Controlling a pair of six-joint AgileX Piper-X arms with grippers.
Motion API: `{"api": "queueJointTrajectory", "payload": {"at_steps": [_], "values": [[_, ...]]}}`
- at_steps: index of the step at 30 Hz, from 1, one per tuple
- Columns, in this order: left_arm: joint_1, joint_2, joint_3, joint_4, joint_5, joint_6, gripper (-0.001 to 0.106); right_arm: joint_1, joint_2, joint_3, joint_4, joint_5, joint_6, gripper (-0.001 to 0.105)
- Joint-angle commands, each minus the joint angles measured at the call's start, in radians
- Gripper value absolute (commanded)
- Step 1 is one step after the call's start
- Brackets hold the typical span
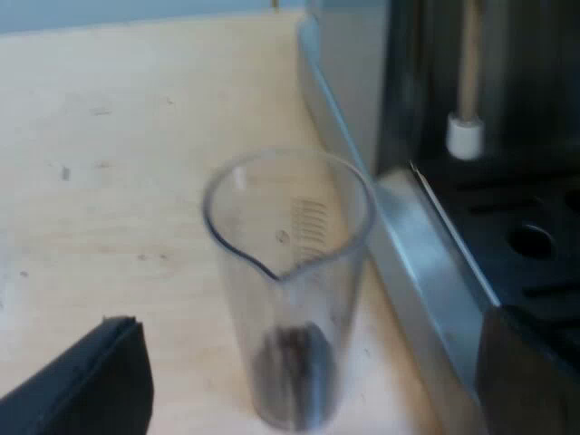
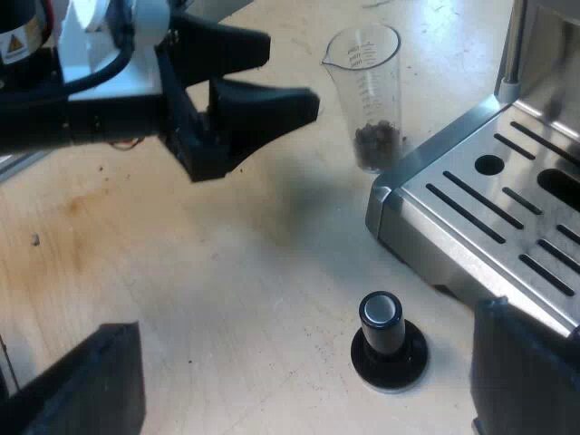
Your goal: Pour the beans into the coffee machine
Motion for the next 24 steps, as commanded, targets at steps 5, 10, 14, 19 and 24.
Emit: {"api": "queueJointTrajectory", "payload": {"at_steps": [5,10,14,19,24], "values": [[-0.002,0.099,-0.001,-0.112,-0.014,-0.01,0.09,0.004,-0.003,-0.009,-0.014,-0.004,0.001,0.079],[-0.002,0.196,-0.001,-0.225,-0.014,-0.01,0.09,0.004,-0.003,-0.009,-0.014,-0.004,0.001,0.079],[-0.002,0.286,-0.009,-0.314,-0.014,-0.01,0.09,0.004,-0.003,-0.009,-0.014,-0.004,0.001,0.079],[-0.002,0.369,-0.018,-0.395,-0.014,-0.01,0.09,0.004,-0.003,-0.009,-0.014,-0.004,0.001,0.079],[-0.002,0.52,-0.07,-0.491,-0.014,-0.01,0.09,0.004,-0.003,-0.009,-0.014,-0.004,0.001,0.079]]}}
